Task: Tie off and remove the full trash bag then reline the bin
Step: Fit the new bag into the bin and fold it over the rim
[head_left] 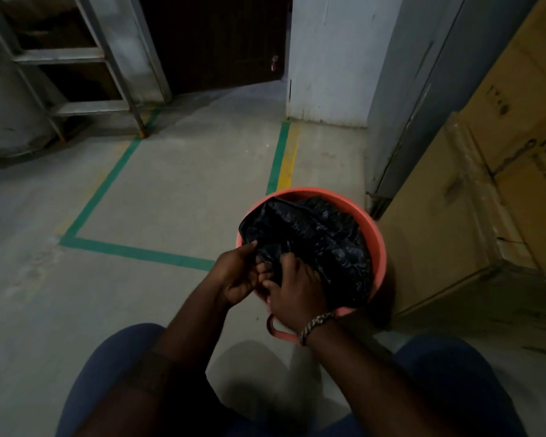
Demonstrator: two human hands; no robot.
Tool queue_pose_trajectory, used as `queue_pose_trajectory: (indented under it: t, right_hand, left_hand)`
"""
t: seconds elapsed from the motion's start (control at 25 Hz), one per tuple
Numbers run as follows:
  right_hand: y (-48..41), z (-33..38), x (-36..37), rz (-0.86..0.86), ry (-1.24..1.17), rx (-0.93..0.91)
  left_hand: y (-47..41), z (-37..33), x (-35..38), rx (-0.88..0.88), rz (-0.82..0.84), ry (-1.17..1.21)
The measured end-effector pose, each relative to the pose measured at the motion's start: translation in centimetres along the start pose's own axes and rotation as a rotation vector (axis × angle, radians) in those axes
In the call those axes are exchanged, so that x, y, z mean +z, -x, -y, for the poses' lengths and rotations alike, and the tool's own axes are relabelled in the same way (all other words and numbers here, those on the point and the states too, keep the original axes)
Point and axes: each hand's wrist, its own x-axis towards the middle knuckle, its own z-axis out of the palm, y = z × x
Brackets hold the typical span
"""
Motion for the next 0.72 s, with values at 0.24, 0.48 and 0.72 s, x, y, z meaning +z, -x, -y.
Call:
queue_pose_trajectory:
  t: [0.24,0.48,0.72]
  right_hand:
    - [-0.5,-3.2,0.6,-0.118,0.003,0.054]
    - [2.2,-3.2,1.9,-0.051,0.153,-0.371]
    - [4.0,-2.8,3.2,0.041,0.226,-0.383]
  left_hand:
    - [-0.6,-0.5,-2.5,0.137,-0.123,-0.077]
    - [-2.7,0.4,-5.2,0.314,-0.603,-0.35]
    - [-4.5,1.1,-6.4,0.119,-0.583,-0.123]
